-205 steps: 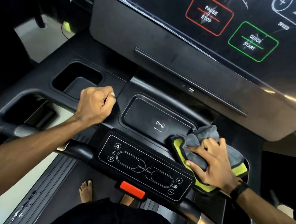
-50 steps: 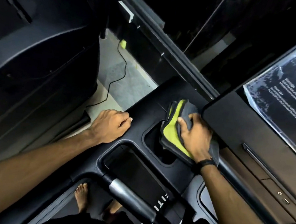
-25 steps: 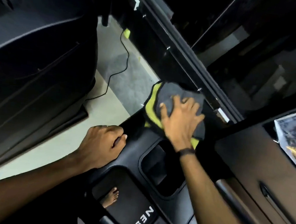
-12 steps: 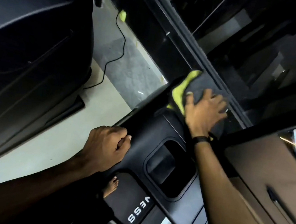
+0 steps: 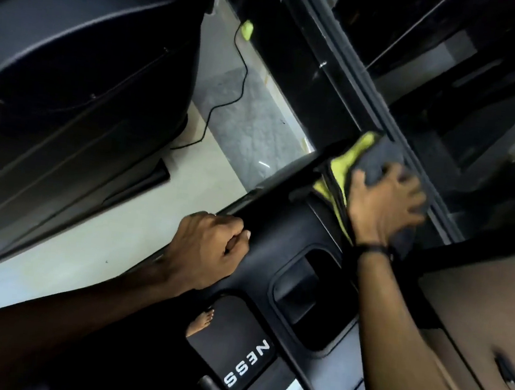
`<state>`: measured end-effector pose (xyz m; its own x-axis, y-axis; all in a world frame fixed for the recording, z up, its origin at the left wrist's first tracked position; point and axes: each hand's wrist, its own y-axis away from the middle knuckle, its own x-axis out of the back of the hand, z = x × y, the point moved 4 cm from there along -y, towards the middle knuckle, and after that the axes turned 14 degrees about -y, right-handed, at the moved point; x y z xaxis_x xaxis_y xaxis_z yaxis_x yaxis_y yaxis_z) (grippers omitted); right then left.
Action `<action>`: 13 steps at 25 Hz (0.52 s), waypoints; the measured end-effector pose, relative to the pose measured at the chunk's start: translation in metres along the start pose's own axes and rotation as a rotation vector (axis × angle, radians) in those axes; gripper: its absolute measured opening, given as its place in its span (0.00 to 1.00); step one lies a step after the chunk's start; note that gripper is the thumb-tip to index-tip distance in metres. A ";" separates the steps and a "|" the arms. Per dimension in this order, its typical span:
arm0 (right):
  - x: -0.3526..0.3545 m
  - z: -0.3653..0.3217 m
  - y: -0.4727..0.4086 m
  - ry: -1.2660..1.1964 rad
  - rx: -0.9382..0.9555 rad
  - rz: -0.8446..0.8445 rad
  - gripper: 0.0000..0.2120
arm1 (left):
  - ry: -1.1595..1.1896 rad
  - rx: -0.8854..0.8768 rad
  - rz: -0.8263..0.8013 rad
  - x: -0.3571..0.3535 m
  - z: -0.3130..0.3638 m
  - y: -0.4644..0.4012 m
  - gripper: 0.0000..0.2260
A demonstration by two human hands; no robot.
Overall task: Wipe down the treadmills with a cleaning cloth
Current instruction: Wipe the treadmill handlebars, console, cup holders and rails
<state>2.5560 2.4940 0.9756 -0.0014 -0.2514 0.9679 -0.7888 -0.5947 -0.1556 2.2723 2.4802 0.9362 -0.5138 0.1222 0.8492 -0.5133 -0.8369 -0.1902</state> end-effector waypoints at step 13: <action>-0.010 -0.036 0.059 -0.045 0.479 -0.103 0.23 | 0.061 0.098 0.085 0.011 -0.002 0.010 0.15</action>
<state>2.4873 2.4891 0.9641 0.0965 -0.1998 0.9751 -0.4123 -0.8997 -0.1435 2.2596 2.4743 0.9425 -0.5950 0.0780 0.7999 -0.3977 -0.8935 -0.2087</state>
